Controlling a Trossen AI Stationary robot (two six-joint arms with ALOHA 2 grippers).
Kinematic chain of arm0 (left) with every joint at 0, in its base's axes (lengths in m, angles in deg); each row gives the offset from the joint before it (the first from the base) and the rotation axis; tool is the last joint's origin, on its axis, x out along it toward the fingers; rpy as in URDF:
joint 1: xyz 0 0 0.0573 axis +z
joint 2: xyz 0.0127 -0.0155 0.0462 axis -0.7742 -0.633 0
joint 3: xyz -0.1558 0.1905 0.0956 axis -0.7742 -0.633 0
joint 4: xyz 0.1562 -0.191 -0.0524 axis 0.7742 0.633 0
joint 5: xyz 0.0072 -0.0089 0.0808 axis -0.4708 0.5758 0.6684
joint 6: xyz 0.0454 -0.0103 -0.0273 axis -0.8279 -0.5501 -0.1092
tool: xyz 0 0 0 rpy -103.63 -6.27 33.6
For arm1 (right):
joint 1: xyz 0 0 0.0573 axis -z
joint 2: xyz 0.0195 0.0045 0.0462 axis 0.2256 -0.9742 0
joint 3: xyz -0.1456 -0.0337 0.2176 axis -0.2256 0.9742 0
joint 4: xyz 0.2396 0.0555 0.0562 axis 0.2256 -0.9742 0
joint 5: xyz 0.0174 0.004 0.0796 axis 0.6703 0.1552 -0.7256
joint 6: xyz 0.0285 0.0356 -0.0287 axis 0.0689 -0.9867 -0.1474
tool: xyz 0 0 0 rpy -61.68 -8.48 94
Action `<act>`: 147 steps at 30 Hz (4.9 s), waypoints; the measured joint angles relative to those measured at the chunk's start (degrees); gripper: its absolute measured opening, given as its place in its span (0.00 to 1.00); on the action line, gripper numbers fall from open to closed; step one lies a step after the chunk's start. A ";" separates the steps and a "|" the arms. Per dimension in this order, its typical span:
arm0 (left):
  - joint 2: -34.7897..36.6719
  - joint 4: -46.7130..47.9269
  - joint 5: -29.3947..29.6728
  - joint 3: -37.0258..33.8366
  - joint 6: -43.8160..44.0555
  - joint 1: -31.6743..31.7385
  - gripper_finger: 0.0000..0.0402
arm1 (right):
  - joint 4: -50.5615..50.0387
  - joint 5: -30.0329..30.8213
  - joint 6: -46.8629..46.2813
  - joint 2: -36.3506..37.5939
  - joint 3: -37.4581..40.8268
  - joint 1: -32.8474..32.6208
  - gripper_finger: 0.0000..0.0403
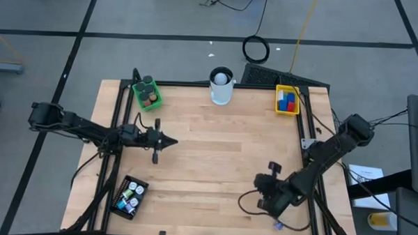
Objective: Pick & Place Office items
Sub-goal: Put the purple charger adaptor into the black bin
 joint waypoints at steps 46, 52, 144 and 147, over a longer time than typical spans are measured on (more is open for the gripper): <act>-5.35 0.25 3.06 0.07 -1.42 0.05 0.05 | -13.86 -25.51 -17.73 -17.51 -18.70 -19.19 0.70; -5.35 1.37 3.10 0.07 -1.68 0.05 0.05 | -12.59 -29.04 -10.02 -21.37 -18.64 -20.47 0.70; -5.35 3.81 -0.70 3.56 7.39 -1.71 0.05 | 60.40 -0.63 48.13 -11.14 13.10 19.49 0.11; -5.35 11.53 -0.50 8.28 7.38 -4.54 0.05 | 76.58 -0.74 49.02 -7.25 24.97 20.04 0.02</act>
